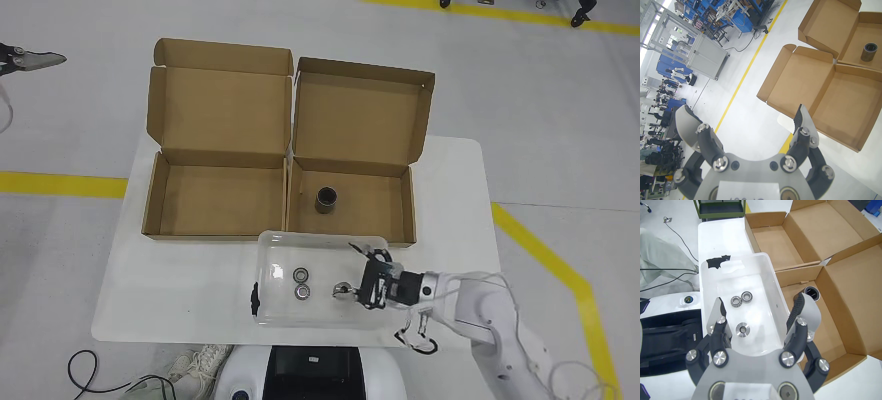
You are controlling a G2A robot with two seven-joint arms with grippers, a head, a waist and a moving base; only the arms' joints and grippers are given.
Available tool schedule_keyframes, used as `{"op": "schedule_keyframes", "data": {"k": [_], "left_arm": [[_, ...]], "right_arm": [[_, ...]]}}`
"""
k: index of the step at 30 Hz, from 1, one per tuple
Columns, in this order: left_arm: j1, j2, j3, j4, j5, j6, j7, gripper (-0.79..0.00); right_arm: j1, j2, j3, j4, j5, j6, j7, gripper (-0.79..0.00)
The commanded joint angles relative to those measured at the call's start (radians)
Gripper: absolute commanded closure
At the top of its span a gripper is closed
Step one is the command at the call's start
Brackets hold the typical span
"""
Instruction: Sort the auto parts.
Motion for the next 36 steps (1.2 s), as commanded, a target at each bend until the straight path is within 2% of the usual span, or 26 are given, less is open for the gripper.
{"op": "schedule_keyframes", "data": {"k": [1,12,17,36], "left_arm": [[0.000,0.000,0.000,0.000,0.000,0.000,0.000,-0.785],[0.000,0.000,0.000,0.000,0.000,0.000,0.000,-0.785],[0.000,0.000,0.000,0.000,0.000,0.000,0.000,-0.785],[0.000,0.000,0.000,0.000,0.000,0.000,0.000,-0.785]], "right_arm": [[0.003,0.002,-0.009,0.000,0.010,-0.002,0.043,-0.640],[0.055,0.005,-0.082,0.038,0.119,0.042,0.289,-0.600],[0.090,0.003,-0.128,0.055,0.144,0.084,0.358,-0.576],[0.182,-0.009,-0.276,0.132,0.203,0.236,0.559,-0.560]]}}
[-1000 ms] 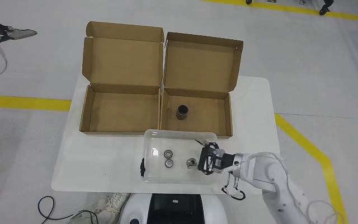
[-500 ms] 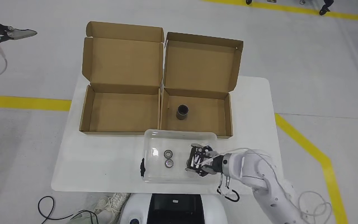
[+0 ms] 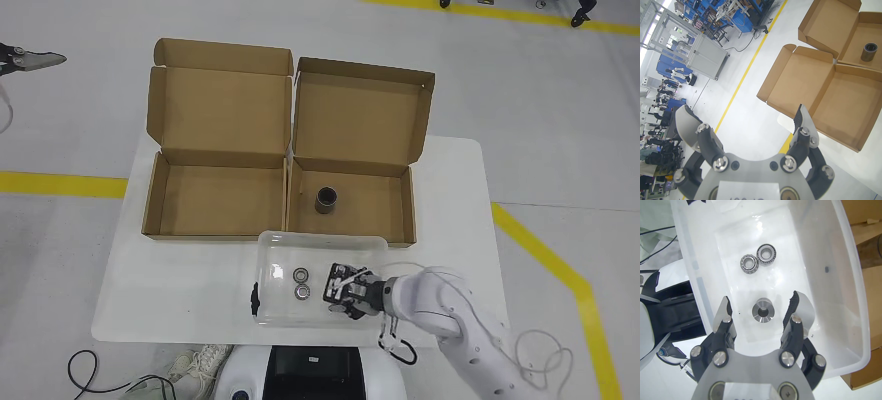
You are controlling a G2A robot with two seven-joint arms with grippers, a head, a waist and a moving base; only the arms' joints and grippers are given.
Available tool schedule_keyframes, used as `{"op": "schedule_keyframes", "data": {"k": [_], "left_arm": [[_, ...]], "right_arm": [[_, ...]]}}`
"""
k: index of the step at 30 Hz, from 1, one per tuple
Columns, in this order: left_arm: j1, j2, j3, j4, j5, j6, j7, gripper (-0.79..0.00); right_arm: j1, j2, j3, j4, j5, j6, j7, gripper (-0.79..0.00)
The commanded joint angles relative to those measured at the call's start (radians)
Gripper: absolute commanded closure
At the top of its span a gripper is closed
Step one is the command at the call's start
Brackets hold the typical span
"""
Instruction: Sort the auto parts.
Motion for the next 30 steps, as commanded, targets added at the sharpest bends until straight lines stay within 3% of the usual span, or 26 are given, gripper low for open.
{"op": "schedule_keyframes", "data": {"k": [1,15,20,26,30], "left_arm": [[0.000,0.000,0.000,0.000,0.000,0.000,0.000,-0.785],[0.000,0.000,0.000,0.000,0.000,0.000,0.000,-0.785],[0.000,0.000,0.000,0.000,0.000,0.000,0.000,-0.785],[0.000,0.000,0.000,0.000,0.000,0.000,0.000,-0.785],[0.000,0.000,0.000,0.000,0.000,0.000,0.000,-0.785]], "right_arm": [[0.010,-0.001,-0.012,0.005,0.002,0.018,0.025,-0.557],[0.057,-0.008,-0.076,0.057,0.020,0.096,0.095,-0.529],[0.074,-0.011,-0.095,0.085,0.023,0.119,0.112,-0.480],[0.095,-0.014,-0.111,0.105,0.037,0.137,0.118,-0.329],[0.101,-0.014,-0.117,0.108,0.038,0.147,0.124,-0.163]]}}
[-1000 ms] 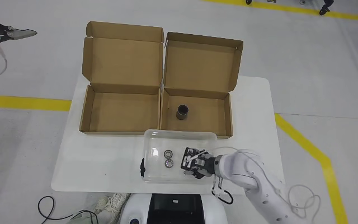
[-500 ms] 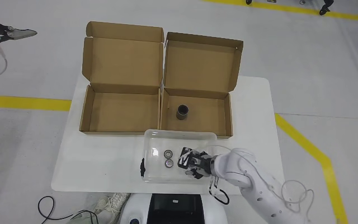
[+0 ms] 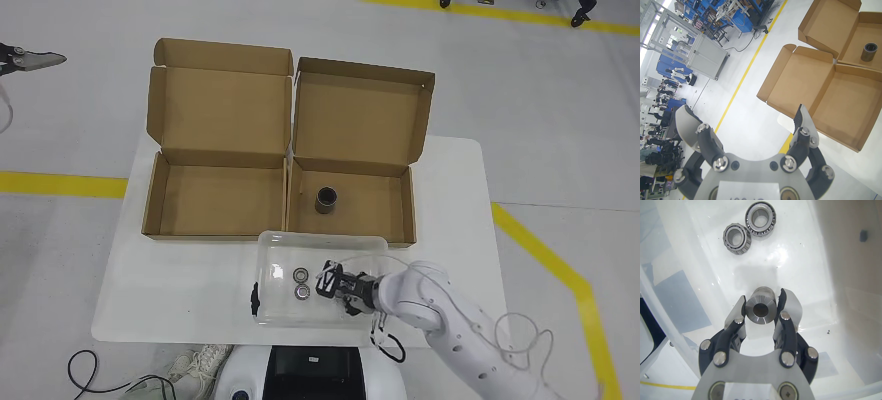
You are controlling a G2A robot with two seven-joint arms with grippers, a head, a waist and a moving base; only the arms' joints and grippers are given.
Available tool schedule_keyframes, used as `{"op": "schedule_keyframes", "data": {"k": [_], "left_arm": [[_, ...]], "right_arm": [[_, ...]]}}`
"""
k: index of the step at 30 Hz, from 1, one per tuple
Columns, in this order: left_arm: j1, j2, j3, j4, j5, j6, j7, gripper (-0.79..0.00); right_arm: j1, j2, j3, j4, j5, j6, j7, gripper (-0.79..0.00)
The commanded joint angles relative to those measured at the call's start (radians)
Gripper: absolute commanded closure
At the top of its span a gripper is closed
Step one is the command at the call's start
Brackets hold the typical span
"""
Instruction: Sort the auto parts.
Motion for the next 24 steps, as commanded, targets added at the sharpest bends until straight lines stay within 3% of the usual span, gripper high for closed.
{"op": "schedule_keyframes", "data": {"k": [1,3,12,24], "left_arm": [[0.000,0.000,0.000,0.000,0.000,0.000,0.000,-0.785],[0.000,0.000,0.000,0.000,0.000,0.000,0.000,-0.785],[0.000,0.000,0.000,0.000,0.000,0.000,0.000,-0.785],[0.000,0.000,0.000,0.000,0.000,0.000,0.000,-0.785]], "right_arm": [[0.002,0.000,-0.002,0.000,-0.001,0.006,0.006,-0.083],[0.004,0.001,-0.005,-0.003,0.001,0.010,0.012,0.000],[0.007,0.006,-0.003,-0.057,0.002,-0.001,-0.005,0.000],[-0.016,0.026,0.057,-0.074,-0.027,-0.196,-0.372,0.000]]}}
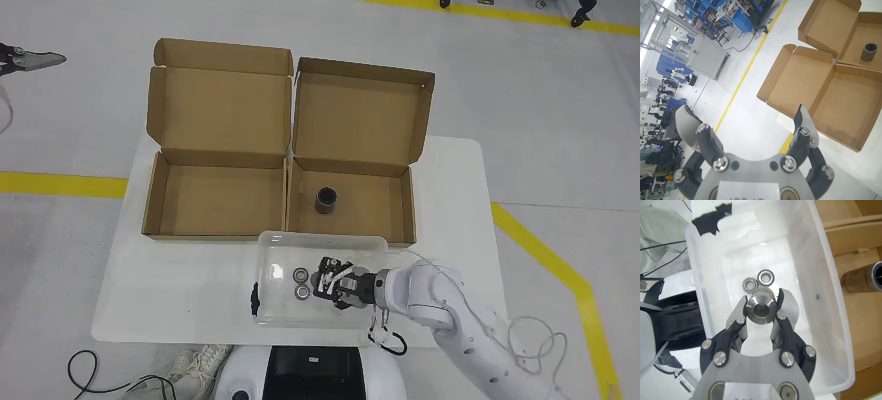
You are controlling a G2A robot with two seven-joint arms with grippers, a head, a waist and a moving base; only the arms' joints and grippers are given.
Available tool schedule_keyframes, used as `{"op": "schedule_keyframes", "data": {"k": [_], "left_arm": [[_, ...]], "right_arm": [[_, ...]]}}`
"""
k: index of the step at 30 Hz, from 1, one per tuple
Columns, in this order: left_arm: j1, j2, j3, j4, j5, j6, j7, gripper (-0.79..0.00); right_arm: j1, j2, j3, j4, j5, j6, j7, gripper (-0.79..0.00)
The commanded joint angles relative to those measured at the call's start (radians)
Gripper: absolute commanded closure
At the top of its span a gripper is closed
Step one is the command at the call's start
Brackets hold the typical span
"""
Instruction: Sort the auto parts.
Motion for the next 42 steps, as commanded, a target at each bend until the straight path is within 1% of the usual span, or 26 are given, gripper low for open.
{"op": "schedule_keyframes", "data": {"k": [1,10,17,21,24,27,35,42], "left_arm": [[0.000,0.000,0.000,0.000,0.000,0.000,0.000,-0.785],[0.000,0.000,0.000,0.000,0.000,0.000,0.000,-0.785],[0.000,0.000,0.000,0.000,0.000,0.000,0.000,-0.785],[0.000,0.000,0.000,0.000,0.000,0.000,0.000,-0.785],[0.000,0.000,0.000,0.000,0.000,0.000,0.000,-0.785],[0.000,0.000,0.000,0.000,0.000,0.000,0.000,-0.785],[0.000,0.000,0.000,0.000,0.000,0.000,0.000,-0.785],[0.000,0.000,0.000,0.000,0.000,0.000,0.000,-0.785]], "right_arm": [[0.004,0.001,0.003,0.003,-0.016,-0.020,-0.064,0.000],[0.083,-0.015,-0.011,0.054,-0.073,-0.100,-0.401,0.000],[0.157,-0.032,-0.018,0.078,-0.165,-0.088,-0.644,0.000],[0.204,-0.040,-0.014,0.110,-0.168,-0.127,-0.805,0.000],[0.238,-0.045,-0.006,0.136,-0.177,-0.152,-0.892,0.000],[0.260,-0.047,0.004,0.134,-0.190,-0.150,-0.916,0.000],[0.307,-0.042,0.075,0.075,-0.144,-0.229,-0.969,0.000],[0.330,-0.035,0.136,0.012,-0.079,-0.246,-0.930,0.000]]}}
